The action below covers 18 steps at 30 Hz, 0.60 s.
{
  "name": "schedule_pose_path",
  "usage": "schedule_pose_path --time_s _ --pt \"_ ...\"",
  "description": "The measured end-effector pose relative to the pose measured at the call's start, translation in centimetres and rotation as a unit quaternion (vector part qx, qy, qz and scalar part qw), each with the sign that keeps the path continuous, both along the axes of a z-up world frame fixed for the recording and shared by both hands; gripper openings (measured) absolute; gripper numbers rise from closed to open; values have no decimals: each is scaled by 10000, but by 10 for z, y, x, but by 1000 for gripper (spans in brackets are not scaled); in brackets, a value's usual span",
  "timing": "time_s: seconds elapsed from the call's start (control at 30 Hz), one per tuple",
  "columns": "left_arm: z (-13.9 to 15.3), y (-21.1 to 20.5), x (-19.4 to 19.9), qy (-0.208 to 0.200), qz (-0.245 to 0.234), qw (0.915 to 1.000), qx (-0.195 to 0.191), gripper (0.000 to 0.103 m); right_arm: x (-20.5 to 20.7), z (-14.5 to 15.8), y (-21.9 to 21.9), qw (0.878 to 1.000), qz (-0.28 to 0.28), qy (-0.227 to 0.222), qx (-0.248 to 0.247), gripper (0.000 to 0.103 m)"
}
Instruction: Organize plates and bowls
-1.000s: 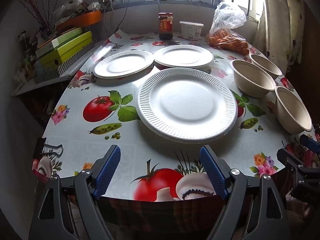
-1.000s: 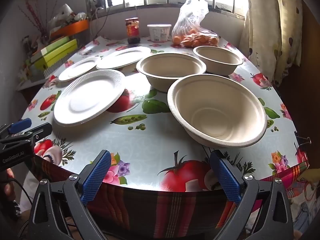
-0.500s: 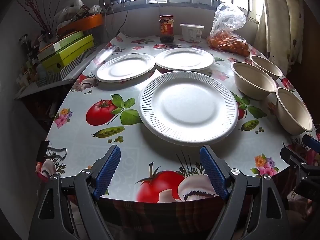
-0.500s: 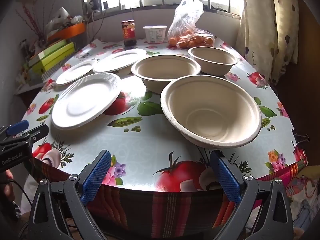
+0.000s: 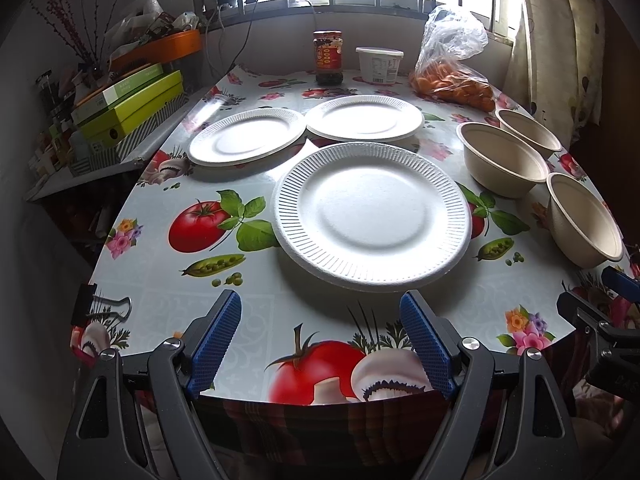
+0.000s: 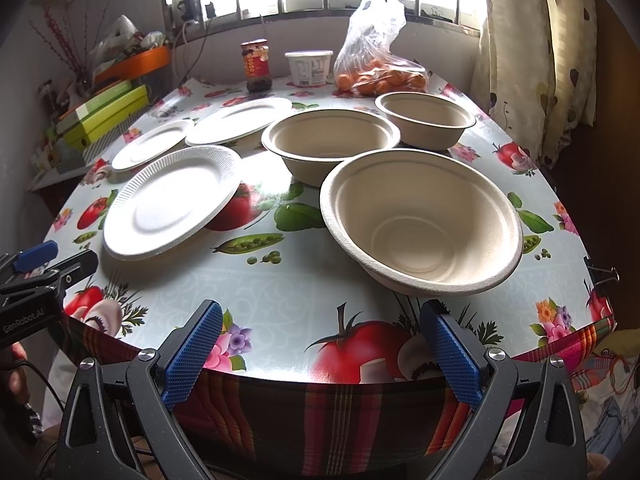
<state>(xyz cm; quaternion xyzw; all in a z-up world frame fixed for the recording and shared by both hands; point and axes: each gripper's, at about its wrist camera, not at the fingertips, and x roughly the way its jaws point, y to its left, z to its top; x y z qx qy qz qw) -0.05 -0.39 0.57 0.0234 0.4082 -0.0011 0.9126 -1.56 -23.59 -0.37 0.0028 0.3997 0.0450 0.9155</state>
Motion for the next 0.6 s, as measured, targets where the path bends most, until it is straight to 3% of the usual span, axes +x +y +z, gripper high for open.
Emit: schedule_pose_path --time_s 0.6 --pt "-1 -1 -1 49 -18 10000 -7 82 -1 0 0 10000 -17 -6 11 100"
